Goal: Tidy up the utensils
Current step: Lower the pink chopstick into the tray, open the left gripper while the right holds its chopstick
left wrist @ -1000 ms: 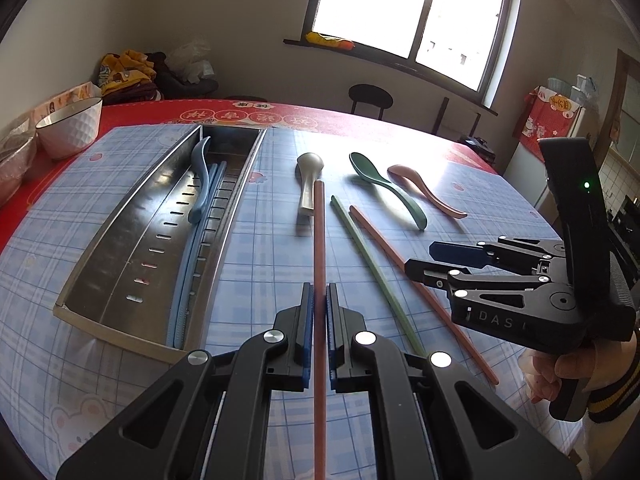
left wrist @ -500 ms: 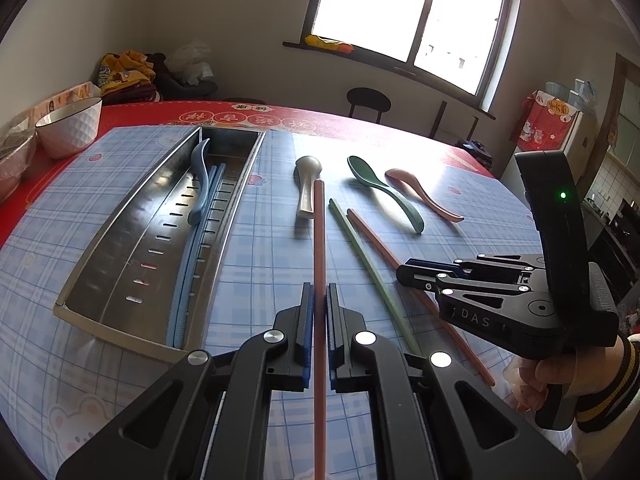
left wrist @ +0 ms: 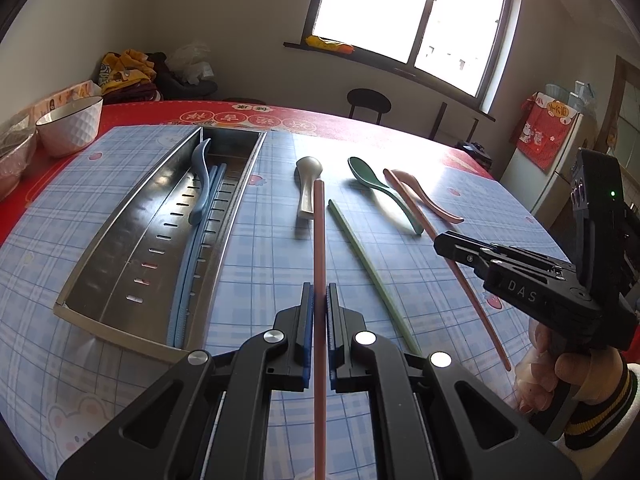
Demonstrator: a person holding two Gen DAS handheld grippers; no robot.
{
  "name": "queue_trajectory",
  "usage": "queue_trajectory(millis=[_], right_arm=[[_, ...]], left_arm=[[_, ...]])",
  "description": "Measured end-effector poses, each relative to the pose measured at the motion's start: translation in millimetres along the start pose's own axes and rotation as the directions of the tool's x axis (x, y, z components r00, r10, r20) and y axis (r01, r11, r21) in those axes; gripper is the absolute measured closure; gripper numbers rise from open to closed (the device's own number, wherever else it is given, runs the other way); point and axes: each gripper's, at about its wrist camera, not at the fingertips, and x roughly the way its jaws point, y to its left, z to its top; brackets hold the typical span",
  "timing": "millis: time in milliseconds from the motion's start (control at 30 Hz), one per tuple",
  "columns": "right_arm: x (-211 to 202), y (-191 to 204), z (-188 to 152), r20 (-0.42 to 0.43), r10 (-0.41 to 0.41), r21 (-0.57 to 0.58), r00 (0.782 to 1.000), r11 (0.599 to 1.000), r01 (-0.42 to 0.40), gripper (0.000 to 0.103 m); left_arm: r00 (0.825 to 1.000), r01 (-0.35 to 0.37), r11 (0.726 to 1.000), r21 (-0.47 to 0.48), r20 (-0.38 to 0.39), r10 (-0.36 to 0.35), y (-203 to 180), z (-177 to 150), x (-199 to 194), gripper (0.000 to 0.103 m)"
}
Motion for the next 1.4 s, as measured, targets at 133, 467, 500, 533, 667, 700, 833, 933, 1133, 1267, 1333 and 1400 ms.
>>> queue_trajectory(millis=[133, 467, 500, 533, 667, 700, 833, 933, 1133, 1267, 1333, 1400], right_arm=[[-3, -14, 1, 0.016, 0.051, 0.063, 0.999, 0.997, -0.052, 0.097], [-7, -14, 0, 0.034, 0.067, 0.072, 0.997, 0.995, -0.07, 0.097], [-7, -14, 0, 0.036, 0.071, 0.075, 0.997, 0.995, -0.073, 0.097], [-7, -15, 0, 0.036, 0.072, 0.077, 0.997, 0.994, -0.074, 0.097], [-8, -16, -1, 0.037, 0.078, 0.079, 0.996, 0.994, -0.081, 0.097], [-8, -16, -1, 0.04, 0.08, 0.08, 0.996, 0.993, -0.083, 0.097], [-9, -20, -1, 0.044, 0.091, 0.093, 0.995, 0.991, -0.095, 0.097], [-8, -20, -1, 0.042, 0.095, 0.093, 0.995, 0.991, -0.099, 0.097], [-8, -21, -1, 0.046, 0.098, 0.099, 0.994, 0.99, -0.102, 0.097], [-8, -20, -1, 0.045, 0.098, 0.101, 0.994, 0.99, -0.103, 0.097], [-8, -21, -1, 0.045, 0.099, 0.101, 0.994, 0.99, -0.103, 0.097], [-8, -21, -1, 0.045, 0.101, 0.102, 0.994, 0.989, -0.105, 0.097]], left_arm=[[1.0, -0.008, 1.0, -0.014, 0.002, 0.008, 2, 0, 0, 0.097], [0.998, 0.06, 0.997, -0.051, -0.009, -0.06, 10, 13, -9, 0.097], [0.997, 0.078, 0.995, -0.059, -0.012, -0.079, 13, 17, -13, 0.097], [0.995, 0.094, 0.993, -0.067, -0.009, -0.094, 15, 23, -17, 0.097], [0.994, 0.108, 0.991, -0.085, 0.013, -0.107, 29, 49, -34, 0.097], [0.994, 0.11, 0.989, -0.095, 0.021, -0.108, 34, 55, -38, 0.097], [0.995, 0.099, 0.989, -0.111, 0.045, -0.094, 49, 76, -50, 0.097], [0.997, 0.065, 0.993, -0.097, 0.048, -0.061, 55, 92, -51, 0.097], [0.999, -0.015, 0.998, -0.063, 0.036, 0.017, 66, 124, -25, 0.097], [0.999, -0.046, 0.997, -0.058, -0.015, 0.045, 69, 133, 8, 0.097], [0.997, -0.061, 0.996, -0.063, -0.048, 0.058, 71, 133, 24, 0.097], [0.996, -0.05, 0.996, -0.076, -0.078, 0.044, 74, 131, 37, 0.097]])
